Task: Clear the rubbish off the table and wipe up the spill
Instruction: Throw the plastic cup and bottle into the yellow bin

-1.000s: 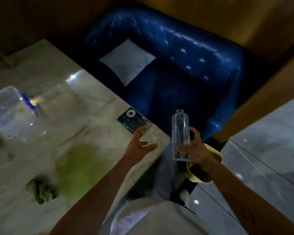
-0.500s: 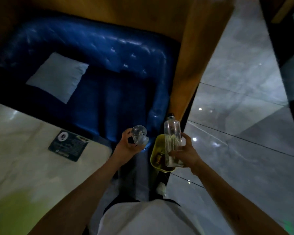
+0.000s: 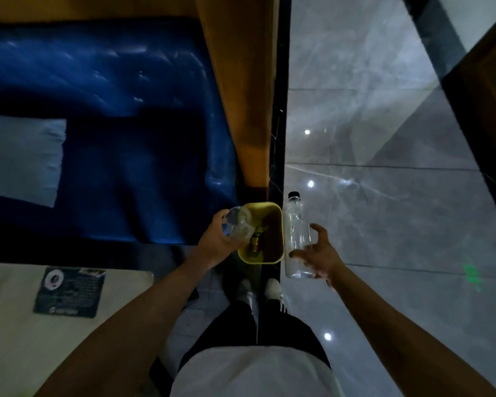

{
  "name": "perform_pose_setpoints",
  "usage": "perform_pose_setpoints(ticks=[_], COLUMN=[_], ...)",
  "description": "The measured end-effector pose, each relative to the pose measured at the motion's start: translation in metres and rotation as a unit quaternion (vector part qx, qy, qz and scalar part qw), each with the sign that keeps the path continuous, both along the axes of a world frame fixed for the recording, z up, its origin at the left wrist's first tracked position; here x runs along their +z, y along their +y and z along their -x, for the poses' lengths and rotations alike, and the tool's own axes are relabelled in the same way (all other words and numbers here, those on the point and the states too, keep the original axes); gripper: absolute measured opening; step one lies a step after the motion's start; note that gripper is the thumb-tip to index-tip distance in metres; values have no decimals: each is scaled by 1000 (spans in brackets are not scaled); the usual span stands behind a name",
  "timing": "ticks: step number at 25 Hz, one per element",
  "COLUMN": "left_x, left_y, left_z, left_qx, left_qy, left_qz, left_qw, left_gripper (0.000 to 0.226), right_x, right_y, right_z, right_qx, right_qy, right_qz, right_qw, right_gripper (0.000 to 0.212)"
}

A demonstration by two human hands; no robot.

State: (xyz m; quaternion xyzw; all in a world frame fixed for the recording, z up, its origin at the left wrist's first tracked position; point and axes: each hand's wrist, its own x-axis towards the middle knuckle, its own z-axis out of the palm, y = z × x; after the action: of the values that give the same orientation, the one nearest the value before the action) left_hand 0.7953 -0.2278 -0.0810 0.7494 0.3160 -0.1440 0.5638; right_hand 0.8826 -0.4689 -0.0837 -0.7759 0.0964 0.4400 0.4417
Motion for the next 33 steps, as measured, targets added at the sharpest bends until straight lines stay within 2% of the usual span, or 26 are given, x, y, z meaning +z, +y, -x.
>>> perform_pose_setpoints(ticks=[2,5,9,13,18,21,26,33], left_x=[-12,-44,-98,-158,-236,-272,-328,-383], left_y=[-1,2,13,17,26,28,31,22], left_z=[-10,-18,-23,-21,-26,-37,-59,-71], left_qx=[-42,-73,-99,-87,-153,-206,-309,-357], left_qy=[23,41,91,126,134,141,191,233], left_qz=[-32,-39,-73,-66,-95,-132,-189,-209], left_qw=[998,996,988,986,974,959,912,880], left_gripper=[92,77,94,95,86,81,100,99], right_x=[-14,-40,-87,-144,-221,-260,-316,-372], right_y=[-2,2,16,35,58,66,77,96], right_z=[-1,-4,-10,-16,-20,-24,-31,-37], right_qx=[-4,4,30,68,127,162,198,259], right_qy=[13,20,25,8,-1,-19,-71,-129], right_qz=[19,48,82,117,160,200,246,294], right_qw=[1000,999,996,991,979,966,946,911], right_gripper=[94,93,91,90,85,76,69,71])
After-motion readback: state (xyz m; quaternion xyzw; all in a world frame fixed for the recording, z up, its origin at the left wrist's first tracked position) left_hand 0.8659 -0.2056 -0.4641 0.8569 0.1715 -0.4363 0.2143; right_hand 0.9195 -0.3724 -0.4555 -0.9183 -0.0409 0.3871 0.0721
